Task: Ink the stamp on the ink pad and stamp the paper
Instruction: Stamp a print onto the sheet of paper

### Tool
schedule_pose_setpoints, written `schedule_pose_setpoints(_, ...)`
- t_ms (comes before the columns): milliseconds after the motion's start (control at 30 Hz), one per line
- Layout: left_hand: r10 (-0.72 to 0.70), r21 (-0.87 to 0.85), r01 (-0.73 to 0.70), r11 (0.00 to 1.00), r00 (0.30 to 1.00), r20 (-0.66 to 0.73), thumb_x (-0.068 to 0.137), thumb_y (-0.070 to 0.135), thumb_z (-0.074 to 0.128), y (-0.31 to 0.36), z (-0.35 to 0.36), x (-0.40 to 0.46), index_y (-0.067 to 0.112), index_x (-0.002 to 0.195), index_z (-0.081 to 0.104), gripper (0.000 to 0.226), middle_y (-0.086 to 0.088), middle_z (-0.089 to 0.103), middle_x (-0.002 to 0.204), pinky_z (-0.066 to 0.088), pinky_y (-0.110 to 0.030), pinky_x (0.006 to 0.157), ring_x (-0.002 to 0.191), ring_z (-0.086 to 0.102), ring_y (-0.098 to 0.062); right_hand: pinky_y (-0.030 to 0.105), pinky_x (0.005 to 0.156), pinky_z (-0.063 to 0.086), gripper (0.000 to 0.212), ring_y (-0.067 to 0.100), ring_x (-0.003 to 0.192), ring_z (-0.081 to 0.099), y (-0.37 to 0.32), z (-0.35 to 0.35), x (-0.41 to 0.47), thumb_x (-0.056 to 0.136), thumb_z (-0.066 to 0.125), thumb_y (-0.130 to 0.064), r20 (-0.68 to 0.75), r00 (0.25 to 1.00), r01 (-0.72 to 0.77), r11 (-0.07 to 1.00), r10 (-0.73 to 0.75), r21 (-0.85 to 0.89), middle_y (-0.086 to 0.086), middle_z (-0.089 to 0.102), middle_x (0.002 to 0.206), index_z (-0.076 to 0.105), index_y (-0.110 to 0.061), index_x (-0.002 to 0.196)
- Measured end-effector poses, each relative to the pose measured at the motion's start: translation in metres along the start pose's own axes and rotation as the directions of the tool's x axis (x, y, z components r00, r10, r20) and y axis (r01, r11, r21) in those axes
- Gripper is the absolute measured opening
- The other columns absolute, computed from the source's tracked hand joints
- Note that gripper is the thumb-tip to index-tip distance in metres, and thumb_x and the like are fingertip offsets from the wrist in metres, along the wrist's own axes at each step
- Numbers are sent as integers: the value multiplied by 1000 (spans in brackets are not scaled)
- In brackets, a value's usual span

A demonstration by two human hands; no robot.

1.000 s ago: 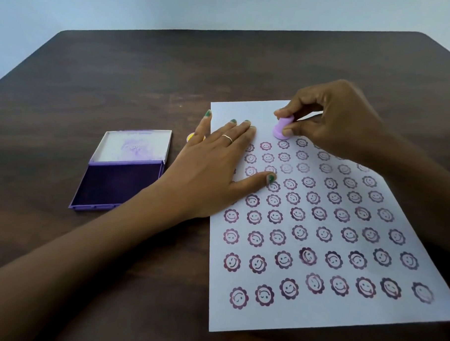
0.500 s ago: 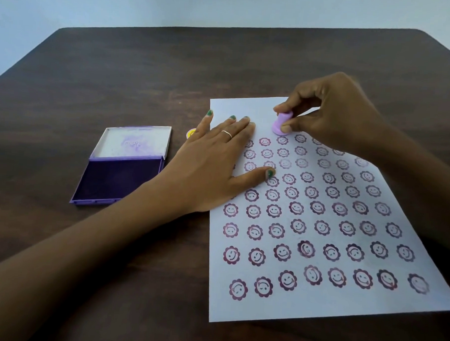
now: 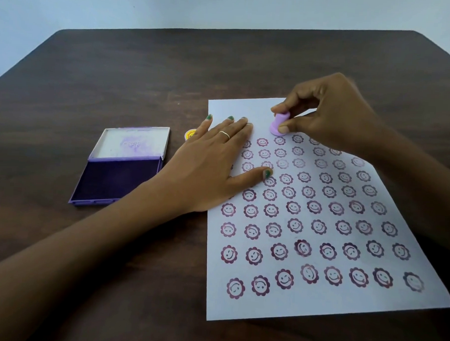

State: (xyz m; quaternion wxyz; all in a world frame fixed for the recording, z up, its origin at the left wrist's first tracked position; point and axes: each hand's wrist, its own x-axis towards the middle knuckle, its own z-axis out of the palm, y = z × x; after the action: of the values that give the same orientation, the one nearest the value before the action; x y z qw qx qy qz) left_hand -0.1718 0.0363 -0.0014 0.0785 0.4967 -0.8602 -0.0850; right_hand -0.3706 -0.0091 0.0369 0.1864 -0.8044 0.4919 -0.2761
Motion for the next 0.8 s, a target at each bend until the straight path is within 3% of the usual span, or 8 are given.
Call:
schedule_pose_setpoints(167, -3, 5, 3, 1000, 1000, 6, 79, 74, 20, 0, 0, -1, 22, 150, 11, 89, 4, 10, 160, -10, -27, 112, 146, 5, -10, 3, 73, 48, 29, 0, 77, 64, 2, 0, -1, 67, 78, -9, 4, 1000, -1, 1000, 1, 0, -5, 67, 92, 69, -14, 95)
schedule_pose_setpoints(433, -2, 9, 2, 1000, 1000, 16, 78, 73, 18, 0, -2, 0, 22, 150, 9, 89, 4, 10, 160, -10, -27, 112, 146, 5, -10, 15, 75, 52, 28, 7, 81, 67, 6, 1, -5, 71, 75, -9, -54, 999, 5, 999, -2, 40, -2, 69, 95, 69, -12, 98)
schedule_pose_setpoints(500, 2, 9, -2, 1000, 1000, 12, 78, 73, 18, 0, -1, 0, 22, 151, 9, 89, 4, 9, 160, -10, -27, 112, 146, 5, -10, 16, 74, 54, 29, 5, 78, 69, 9, -5, -5, 70, 76, -8, -131, 990, -18, 979, 45, 201, -3, 72, 89, 68, -10, 98)
schedule_pose_setpoints(600, -2, 15, 2, 1000, 1000, 18, 78, 73, 17, 0, -1, 0, 23, 151, 7, 89, 5, 8, 160, -10, -28, 113, 147, 4, -10, 20, 73, 54, 28, 12, 78, 71, 17, -21, -5, 70, 75, -3, -247, 959, 19, 840, 138, 542, -9, 75, 74, 66, -4, 97)
schedule_pose_setpoints(700, -3, 15, 3, 1000, 1000, 18, 78, 74, 16, 0, -1, 0, 23, 151, 6, 89, 6, 7, 160, -10, -28, 114, 147, 3, -9, 29, 80, 56, 27, 23, 87, 71, 23, -29, -6, 73, 73, -3, -256, 942, 19, 726, 217, 687, -1, 76, 79, 64, -2, 99)
schedule_pose_setpoints(800, -4, 15, 4, 1000, 1000, 22, 77, 74, 16, 1, -1, 0, 23, 150, 6, 90, 6, 7, 160, -9, -29, 114, 147, 3, -10, 29, 82, 55, 30, 26, 90, 70, 28, -26, -6, 72, 71, -3, -202, 934, -31, 633, 293, 774, 3, 74, 82, 63, -2, 101)
